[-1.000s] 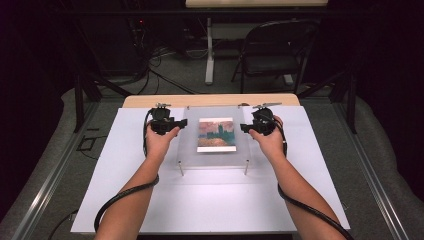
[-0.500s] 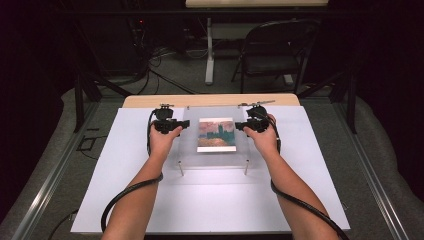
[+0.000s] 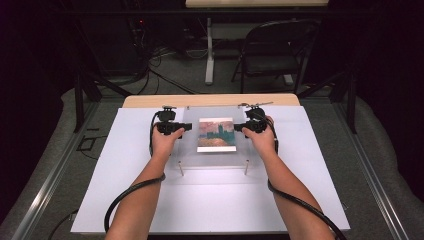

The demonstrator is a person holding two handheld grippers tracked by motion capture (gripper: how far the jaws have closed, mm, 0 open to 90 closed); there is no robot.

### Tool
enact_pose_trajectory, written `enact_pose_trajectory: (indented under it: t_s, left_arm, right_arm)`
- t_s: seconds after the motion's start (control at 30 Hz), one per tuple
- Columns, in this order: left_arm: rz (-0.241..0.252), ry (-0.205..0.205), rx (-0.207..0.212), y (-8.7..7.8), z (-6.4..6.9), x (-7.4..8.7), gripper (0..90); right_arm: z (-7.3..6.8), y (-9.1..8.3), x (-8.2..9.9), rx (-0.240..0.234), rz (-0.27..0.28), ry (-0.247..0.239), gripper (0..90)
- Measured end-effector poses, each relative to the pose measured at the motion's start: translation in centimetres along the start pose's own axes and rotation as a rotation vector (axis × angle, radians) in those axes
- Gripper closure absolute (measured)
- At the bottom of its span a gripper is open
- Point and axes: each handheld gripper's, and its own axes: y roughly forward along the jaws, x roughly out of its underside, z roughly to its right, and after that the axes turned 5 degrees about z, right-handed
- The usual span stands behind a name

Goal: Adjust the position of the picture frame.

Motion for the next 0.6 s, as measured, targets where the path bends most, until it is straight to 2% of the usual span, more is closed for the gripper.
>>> enact_pose_trajectory:
  t_s: [0.2, 0.4, 0.5, 0.6]
  left_arm:
    - [-0.025, -0.022, 0.010, 0.48, 0.04, 0.12, 33.1]
    - [-0.037, -0.045, 0.038, 0.77, 0.26, 0.13, 31.8]
    - [-0.038, -0.039, 0.034, 0.91, 0.49, 0.14, 29.4]
    - [-0.048, -0.056, 0.040, 0.90, 0.40, 0.12, 29.3]
  right_arm:
    - [0.06, 0.14, -0.22, -0.015, -0.010, 0.012, 37.3]
    - [0.20, 0.36, -0.28, -0.026, -0.026, 0.037, 34.4]
    - [0.28, 0.43, -0.21, -0.032, -0.029, 0.044, 33.6]
    - [0.33, 0.45, -0.21, -0.036, -0.034, 0.058, 32.9]
